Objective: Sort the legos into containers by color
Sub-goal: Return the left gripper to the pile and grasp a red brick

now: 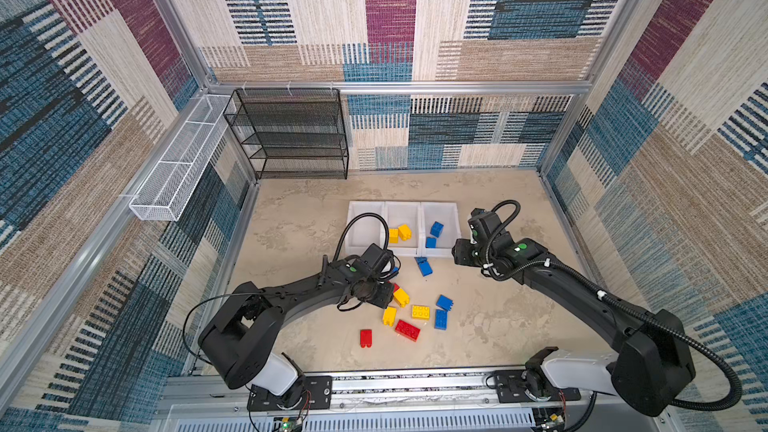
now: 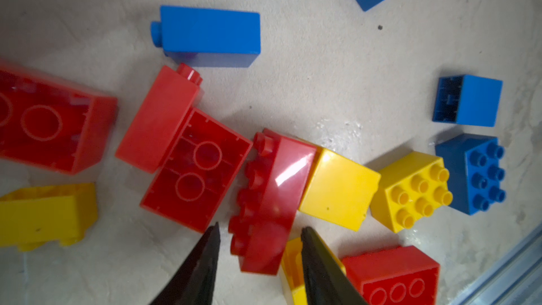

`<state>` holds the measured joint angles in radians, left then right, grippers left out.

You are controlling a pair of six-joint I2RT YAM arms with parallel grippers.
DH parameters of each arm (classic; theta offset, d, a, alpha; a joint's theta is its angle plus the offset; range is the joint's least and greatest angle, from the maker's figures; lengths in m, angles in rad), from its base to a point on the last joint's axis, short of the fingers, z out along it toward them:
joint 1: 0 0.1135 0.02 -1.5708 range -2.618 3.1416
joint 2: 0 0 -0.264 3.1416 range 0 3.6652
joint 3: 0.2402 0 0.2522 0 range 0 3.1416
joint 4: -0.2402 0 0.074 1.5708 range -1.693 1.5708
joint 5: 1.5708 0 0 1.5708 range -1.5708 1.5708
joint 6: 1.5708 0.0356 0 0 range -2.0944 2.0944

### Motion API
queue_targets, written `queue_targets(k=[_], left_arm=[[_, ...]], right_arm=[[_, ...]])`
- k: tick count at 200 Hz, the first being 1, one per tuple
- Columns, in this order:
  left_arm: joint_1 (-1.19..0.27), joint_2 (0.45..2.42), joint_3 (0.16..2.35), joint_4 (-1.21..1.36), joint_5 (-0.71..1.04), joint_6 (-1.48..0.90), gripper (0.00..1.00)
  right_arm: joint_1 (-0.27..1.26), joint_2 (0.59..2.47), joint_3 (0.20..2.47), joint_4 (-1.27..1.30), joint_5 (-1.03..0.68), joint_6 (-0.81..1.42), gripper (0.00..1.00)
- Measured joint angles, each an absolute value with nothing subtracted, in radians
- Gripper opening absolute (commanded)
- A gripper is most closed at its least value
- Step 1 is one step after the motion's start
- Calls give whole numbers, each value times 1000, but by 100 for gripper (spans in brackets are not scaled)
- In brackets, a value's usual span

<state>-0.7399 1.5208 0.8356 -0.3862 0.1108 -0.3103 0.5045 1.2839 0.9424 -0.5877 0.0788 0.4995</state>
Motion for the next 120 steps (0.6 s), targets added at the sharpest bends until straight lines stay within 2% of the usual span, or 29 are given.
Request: queue_targets(k=[98,120], left_arm=[[-744,1595,848,-351,136,-308,28],[-744,1597,850,-346,136,-307,27]], right_arm=[[505,1275,930,-585,79,512,55],[505,1274,928,-588,79,515,54]])
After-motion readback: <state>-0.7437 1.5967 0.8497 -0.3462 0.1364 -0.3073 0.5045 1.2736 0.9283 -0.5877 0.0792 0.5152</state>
